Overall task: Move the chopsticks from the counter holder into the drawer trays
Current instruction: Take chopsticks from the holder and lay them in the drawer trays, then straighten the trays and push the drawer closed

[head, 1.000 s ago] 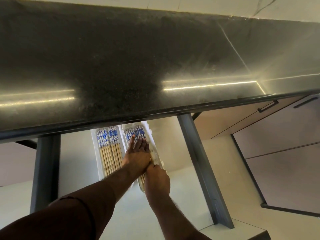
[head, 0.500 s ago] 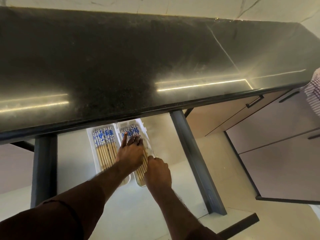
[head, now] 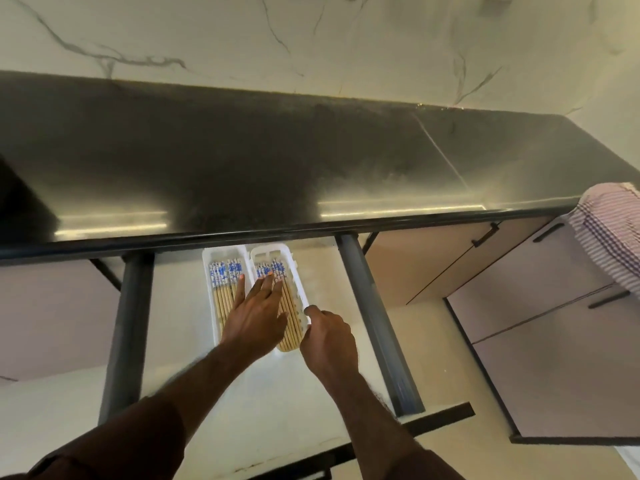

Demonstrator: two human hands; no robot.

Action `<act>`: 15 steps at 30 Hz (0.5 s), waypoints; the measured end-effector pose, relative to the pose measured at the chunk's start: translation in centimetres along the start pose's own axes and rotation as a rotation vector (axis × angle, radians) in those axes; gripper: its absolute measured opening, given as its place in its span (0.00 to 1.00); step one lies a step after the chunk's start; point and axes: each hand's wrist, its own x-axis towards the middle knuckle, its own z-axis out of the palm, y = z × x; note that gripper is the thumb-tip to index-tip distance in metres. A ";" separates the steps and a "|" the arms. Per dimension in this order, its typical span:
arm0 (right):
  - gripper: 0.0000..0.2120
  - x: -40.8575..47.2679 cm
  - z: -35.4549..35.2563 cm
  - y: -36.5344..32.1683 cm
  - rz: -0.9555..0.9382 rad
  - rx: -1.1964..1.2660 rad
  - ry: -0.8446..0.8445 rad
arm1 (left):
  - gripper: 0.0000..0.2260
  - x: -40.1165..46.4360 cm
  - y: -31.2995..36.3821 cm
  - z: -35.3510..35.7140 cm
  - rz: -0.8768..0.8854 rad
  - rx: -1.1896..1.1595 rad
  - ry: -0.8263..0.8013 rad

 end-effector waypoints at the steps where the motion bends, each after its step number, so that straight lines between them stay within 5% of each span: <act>1: 0.27 -0.9 -0.4 -0.1 -0.029 -0.005 0.024 | 0.30 -1.3 0.3 -0.5 -0.009 -0.005 0.023; 15: 0.22 -15.7 -4.6 0.3 -0.240 0.098 0.238 | 0.28 -18.3 5.3 -5.3 -0.107 -0.037 0.316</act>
